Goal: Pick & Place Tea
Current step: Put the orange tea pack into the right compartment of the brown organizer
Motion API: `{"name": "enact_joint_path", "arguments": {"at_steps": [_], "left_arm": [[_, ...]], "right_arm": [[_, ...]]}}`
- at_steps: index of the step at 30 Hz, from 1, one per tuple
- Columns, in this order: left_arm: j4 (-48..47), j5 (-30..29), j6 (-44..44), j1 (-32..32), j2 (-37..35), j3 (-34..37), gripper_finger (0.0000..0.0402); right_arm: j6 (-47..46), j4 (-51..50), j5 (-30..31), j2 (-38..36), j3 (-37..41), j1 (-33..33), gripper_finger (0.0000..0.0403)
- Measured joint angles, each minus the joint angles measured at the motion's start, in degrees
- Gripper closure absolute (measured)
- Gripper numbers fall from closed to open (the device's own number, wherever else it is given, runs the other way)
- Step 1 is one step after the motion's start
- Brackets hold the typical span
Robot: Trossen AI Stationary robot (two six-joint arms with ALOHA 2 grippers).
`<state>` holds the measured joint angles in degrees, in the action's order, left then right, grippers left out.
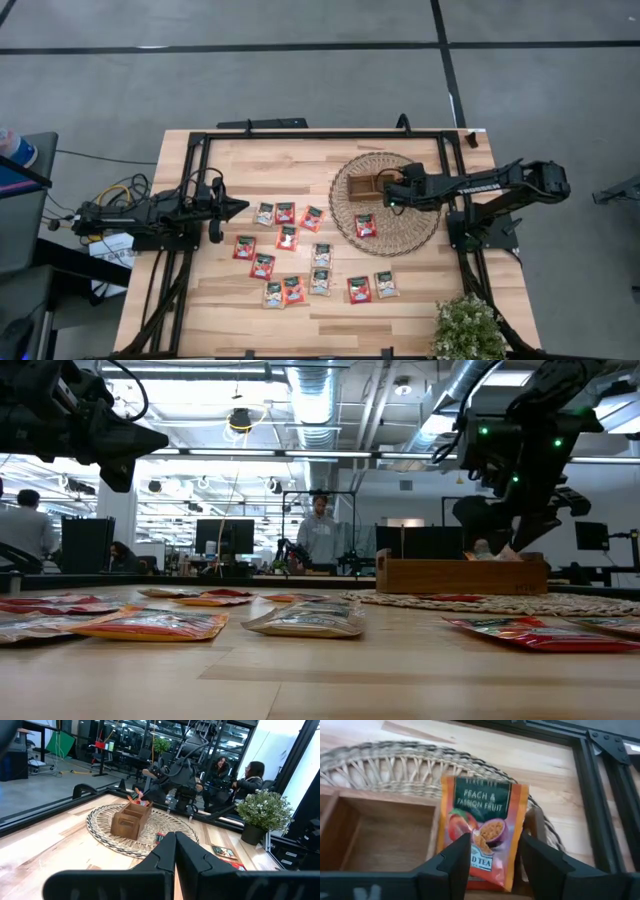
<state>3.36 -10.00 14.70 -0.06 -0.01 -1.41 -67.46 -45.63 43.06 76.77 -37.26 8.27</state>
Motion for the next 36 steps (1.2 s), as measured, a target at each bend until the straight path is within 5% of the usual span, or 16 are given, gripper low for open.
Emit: {"name": "enact_joint_path", "arguments": {"at_steps": [12,18,29,36], "left_arm": [[-0.02,0.00,-0.24,-0.01,0.00,0.00,0.0401],[-0.02,0.00,-0.26,-0.01,0.00,0.00,0.0401],[-0.26,0.00,-0.26,-0.02,0.00,0.00,0.0401],[-0.26,0.00,-0.24,0.00,0.00,0.00,0.0401]], "right_arm": [[0.02,-7.05,1.88,-0.02,-5.30,0.00,0.0243],[0.92,-4.94,-2.90,-0.02,-7.82,-0.88,0.0250],[7.49,-1.44,-15.42,-0.02,-12.60,-13.55,0.0268],[0.55,-0.78,-19.25,-0.04,-16.15,-21.25,0.0270]]}}
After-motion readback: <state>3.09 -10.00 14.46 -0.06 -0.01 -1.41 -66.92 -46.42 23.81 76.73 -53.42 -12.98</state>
